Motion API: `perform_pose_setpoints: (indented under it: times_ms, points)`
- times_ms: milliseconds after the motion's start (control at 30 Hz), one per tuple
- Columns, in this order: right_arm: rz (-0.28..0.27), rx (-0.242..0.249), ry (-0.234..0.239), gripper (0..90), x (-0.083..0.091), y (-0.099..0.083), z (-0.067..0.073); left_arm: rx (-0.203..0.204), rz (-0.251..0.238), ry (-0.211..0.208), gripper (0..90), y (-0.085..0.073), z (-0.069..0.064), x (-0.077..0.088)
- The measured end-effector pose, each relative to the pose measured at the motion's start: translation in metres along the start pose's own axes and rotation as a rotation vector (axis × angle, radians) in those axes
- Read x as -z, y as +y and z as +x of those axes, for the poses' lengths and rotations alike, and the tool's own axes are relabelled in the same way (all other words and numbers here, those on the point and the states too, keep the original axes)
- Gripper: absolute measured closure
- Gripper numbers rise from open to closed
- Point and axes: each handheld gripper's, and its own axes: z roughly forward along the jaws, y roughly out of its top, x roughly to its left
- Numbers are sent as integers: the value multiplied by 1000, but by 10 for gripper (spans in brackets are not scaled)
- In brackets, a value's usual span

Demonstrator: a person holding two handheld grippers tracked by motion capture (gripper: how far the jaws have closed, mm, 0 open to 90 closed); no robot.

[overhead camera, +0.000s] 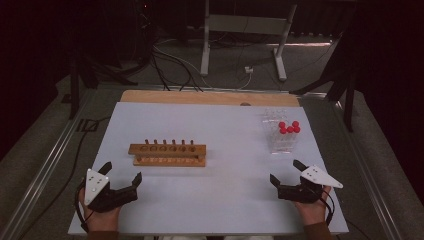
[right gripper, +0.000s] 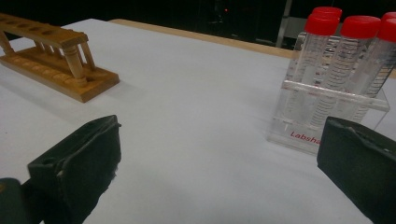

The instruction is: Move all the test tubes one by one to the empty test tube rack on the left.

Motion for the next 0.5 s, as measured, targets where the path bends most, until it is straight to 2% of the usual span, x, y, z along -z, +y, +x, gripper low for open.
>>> perform_pose_setpoints:
  times_ms: [300,400,500]
  points:
    - [-28,-18,-4,0,5,4,0,62,17,2,5,0,8,3]
    - [-58,-26,-10,0,10,11,-3,71,13,18,6,0,9,4]
    - [-79,-27,-10,0,12,20,-6,62,18,41,5,1,9,5]
